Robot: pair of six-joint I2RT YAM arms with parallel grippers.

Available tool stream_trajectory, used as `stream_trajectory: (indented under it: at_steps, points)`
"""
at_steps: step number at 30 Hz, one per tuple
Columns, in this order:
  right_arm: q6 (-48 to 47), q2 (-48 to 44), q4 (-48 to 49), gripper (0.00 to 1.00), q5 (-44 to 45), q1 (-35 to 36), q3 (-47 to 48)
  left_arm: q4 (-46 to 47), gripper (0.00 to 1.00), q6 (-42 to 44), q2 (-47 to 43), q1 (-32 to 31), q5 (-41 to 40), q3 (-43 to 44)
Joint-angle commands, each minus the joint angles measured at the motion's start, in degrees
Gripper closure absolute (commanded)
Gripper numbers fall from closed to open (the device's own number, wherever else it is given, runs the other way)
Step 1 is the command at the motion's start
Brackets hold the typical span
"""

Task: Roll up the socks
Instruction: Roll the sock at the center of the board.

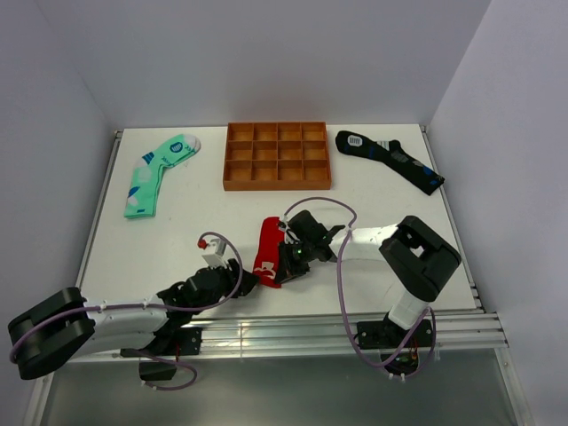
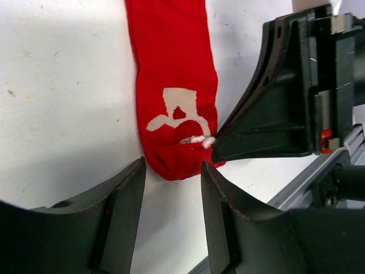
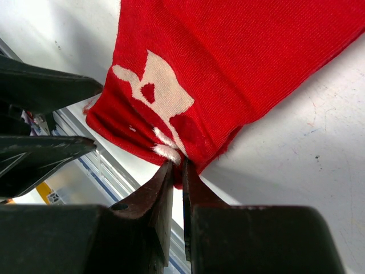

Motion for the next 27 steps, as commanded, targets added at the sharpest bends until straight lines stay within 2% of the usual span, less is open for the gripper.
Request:
stream_trajectory:
  at_steps: [1,12,27]
  points:
    - [-4.05,3.95,-11.83,0.89,7.48,-0.28,-3.08,2.13,0.51,-1.24,1.09,-0.76,-1.93,-5.23]
    - [-3.96,4.03,-11.48,0.89,7.31,-0.36,-3.17,1.17,0.48,-0.98,1.52,-0.93,-2.81,-4.61]
    - [-3.78,3.95,-10.69,0.90,6.78,-0.36,-4.14,3.72,0.49,-1.86,9.61,-0.93,-2.90,-1.38]
